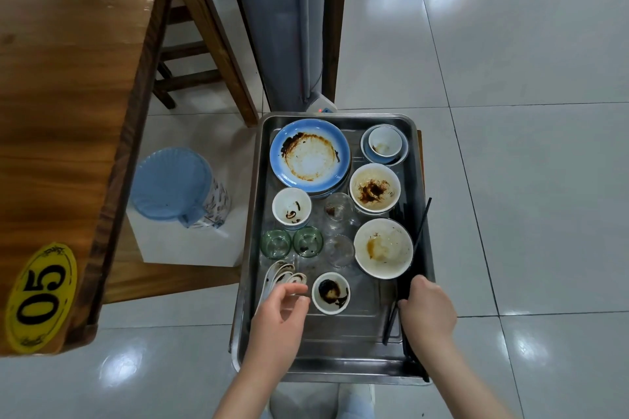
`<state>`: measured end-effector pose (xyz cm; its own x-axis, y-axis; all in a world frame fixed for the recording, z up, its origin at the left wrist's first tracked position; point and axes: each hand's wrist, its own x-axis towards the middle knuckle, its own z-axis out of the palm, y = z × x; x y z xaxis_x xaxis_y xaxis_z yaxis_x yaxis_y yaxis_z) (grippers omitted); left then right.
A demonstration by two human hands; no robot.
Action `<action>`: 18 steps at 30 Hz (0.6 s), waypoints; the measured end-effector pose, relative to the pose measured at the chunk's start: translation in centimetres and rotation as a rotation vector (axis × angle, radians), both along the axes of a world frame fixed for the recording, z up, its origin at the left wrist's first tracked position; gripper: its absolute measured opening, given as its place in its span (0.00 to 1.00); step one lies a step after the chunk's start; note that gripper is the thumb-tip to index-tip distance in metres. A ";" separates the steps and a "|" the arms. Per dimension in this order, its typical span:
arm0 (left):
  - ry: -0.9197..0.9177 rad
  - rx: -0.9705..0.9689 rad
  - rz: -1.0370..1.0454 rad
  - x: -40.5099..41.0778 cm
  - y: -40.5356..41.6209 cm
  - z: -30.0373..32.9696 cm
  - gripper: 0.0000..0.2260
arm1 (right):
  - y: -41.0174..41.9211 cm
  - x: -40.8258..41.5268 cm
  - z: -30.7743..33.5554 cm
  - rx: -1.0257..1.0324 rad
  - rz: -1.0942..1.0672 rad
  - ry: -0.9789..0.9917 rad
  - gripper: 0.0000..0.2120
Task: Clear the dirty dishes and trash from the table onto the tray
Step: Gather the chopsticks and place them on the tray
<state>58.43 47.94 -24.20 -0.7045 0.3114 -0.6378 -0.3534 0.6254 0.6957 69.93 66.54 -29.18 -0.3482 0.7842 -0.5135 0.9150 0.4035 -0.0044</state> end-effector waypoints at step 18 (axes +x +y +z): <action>-0.033 -0.021 -0.014 -0.2 0.5 -0.4 0.06 | 1.3 0.0 -1.3 0.003 -0.138 0.146 0.11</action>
<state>58.26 48.43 -24.60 -0.6788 0.3071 -0.6670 -0.3673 0.6446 0.6705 69.88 67.88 -30.47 -0.3077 0.8313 -0.4629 0.9514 0.2743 -0.1399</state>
